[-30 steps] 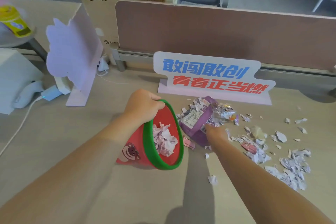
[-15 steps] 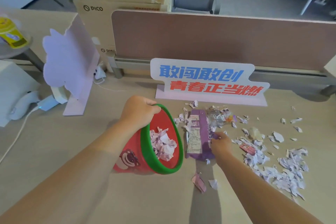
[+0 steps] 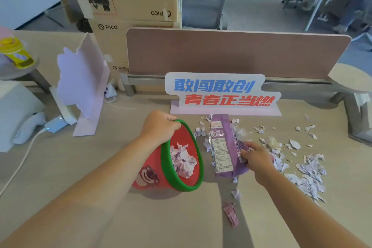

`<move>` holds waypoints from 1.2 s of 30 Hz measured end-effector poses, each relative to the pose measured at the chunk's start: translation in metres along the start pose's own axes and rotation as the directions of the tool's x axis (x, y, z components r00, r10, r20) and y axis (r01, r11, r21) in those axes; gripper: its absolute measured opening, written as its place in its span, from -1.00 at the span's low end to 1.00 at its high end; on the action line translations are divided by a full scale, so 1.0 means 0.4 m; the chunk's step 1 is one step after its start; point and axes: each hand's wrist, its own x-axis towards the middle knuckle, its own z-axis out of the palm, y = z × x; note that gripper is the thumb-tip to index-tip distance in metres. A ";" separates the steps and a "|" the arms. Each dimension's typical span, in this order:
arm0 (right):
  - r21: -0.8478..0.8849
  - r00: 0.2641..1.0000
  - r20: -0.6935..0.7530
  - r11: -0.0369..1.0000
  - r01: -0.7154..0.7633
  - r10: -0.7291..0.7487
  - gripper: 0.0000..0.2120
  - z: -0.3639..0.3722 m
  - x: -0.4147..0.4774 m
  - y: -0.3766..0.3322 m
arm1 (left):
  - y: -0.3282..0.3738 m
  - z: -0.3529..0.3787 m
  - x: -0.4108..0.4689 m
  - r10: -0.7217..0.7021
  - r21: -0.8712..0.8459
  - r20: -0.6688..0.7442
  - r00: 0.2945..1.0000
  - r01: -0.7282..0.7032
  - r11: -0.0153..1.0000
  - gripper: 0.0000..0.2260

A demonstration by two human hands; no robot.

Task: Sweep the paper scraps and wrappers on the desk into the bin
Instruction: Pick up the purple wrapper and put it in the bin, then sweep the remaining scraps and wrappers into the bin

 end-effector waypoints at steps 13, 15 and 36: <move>-0.428 0.784 0.549 0.708 0.562 -0.290 -0.69 0.269 -0.121 -0.178 | -0.009 -0.003 -0.012 0.009 -0.018 -0.052 0.999 -0.010 1.000 -0.81; -0.359 0.747 0.585 0.726 0.587 -0.315 -0.72 0.301 -0.122 -0.171 | -0.009 -0.007 -0.012 0.009 -0.012 -0.049 0.999 -0.010 1.000 -0.82; -0.536 0.914 0.093 0.753 0.381 -0.396 -0.53 0.075 -0.197 0.285 | 0.005 0.057 -0.004 0.063 0.067 -0.010 0.998 -0.062 0.996 -0.80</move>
